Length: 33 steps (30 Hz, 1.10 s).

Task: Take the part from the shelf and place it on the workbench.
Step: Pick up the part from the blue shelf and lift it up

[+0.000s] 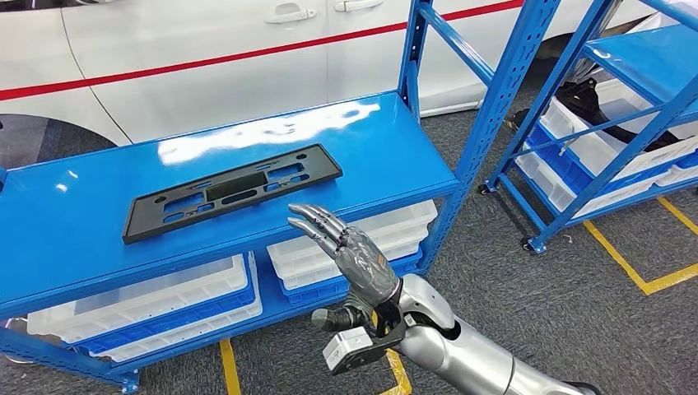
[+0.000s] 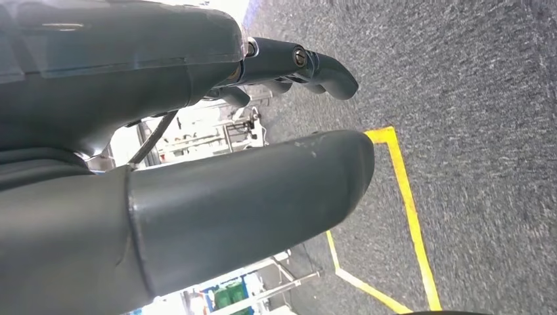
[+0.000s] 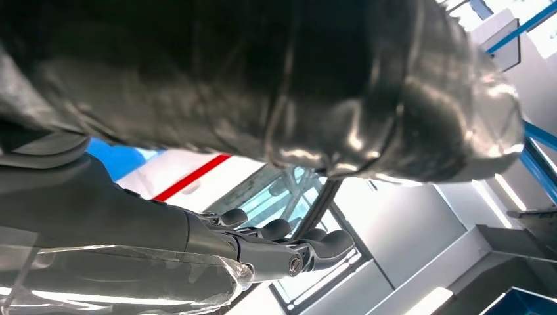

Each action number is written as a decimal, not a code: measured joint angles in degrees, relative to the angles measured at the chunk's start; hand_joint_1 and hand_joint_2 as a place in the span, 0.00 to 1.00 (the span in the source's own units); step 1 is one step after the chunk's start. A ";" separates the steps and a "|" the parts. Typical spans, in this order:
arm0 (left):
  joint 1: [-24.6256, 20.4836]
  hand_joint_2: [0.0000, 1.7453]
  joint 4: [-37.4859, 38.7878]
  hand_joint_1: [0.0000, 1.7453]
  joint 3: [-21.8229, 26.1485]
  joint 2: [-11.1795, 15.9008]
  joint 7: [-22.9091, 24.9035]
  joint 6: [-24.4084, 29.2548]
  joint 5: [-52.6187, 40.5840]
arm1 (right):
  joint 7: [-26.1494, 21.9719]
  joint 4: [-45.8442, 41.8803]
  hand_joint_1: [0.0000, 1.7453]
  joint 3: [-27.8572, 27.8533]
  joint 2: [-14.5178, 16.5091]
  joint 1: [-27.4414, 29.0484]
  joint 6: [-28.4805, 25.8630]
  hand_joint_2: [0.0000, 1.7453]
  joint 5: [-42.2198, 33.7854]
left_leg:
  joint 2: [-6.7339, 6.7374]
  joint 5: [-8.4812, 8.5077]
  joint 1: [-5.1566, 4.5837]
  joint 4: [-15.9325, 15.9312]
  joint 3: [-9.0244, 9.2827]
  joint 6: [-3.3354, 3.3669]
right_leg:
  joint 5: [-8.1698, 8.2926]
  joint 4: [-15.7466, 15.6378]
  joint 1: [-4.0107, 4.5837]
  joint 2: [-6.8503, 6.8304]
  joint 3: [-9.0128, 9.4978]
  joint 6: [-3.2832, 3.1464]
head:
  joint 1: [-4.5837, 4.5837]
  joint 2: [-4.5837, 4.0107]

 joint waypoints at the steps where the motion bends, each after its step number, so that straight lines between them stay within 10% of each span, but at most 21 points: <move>1: -0.02 0.00 0.00 0.00 -0.14 0.00 0.01 -0.01 -0.11 | 0.02 0.00 0.00 0.03 -0.07 0.08 0.00 0.00 0.06 | 0.00 0.00 0.00 0.00 0.00 0.00 | 0.00 0.00 0.00 0.00 0.00 0.00 | 0.00 0.00; 9: -0.18 0.00 0.00 0.00 -1.21 0.00 -0.08 -0.19 -0.91 | 0.39 0.00 0.00 0.62 -0.48 0.40 0.04 0.00 0.86 | 0.00 0.00 -0.01 0.00 -0.01 0.00 | 0.00 0.00 -0.02 0.00 0.00 0.00 | 0.00 0.00; 13: -0.21 1.00 0.00 0.00 -1.64 0.00 -0.12 -0.22 -1.02 | 0.86 0.00 0.00 0.62 -0.69 0.42 0.10 0.00 0.86 | 0.00 0.00 -0.01 0.01 -0.01 0.00 | 0.00 0.00 -0.01 0.00 0.00 0.00 | 0.00 0.00; 29: -0.45 1.00 0.00 0.00 -1.73 -0.06 -0.30 -0.26 -0.78 | 0.85 -0.02 0.00 0.63 -0.82 0.71 0.35 0.00 0.10 | 0.09 0.67 0.05 -0.79 0.17 0.90 | 0.46 -0.71 -0.14 -0.07 0.16 0.77 | -0.02 0.00; 33: -0.52 1.00 0.00 0.00 -1.76 -0.28 -0.43 -0.49 -0.84 | 0.81 0.05 0.00 0.69 -1.15 0.75 0.37 0.00 0.00 | 0.37 1.64 0.79 -2.64 0.74 1.49 | -3.68 8.58 -0.23 -0.19 -4.97 1.34 | 0.08 0.00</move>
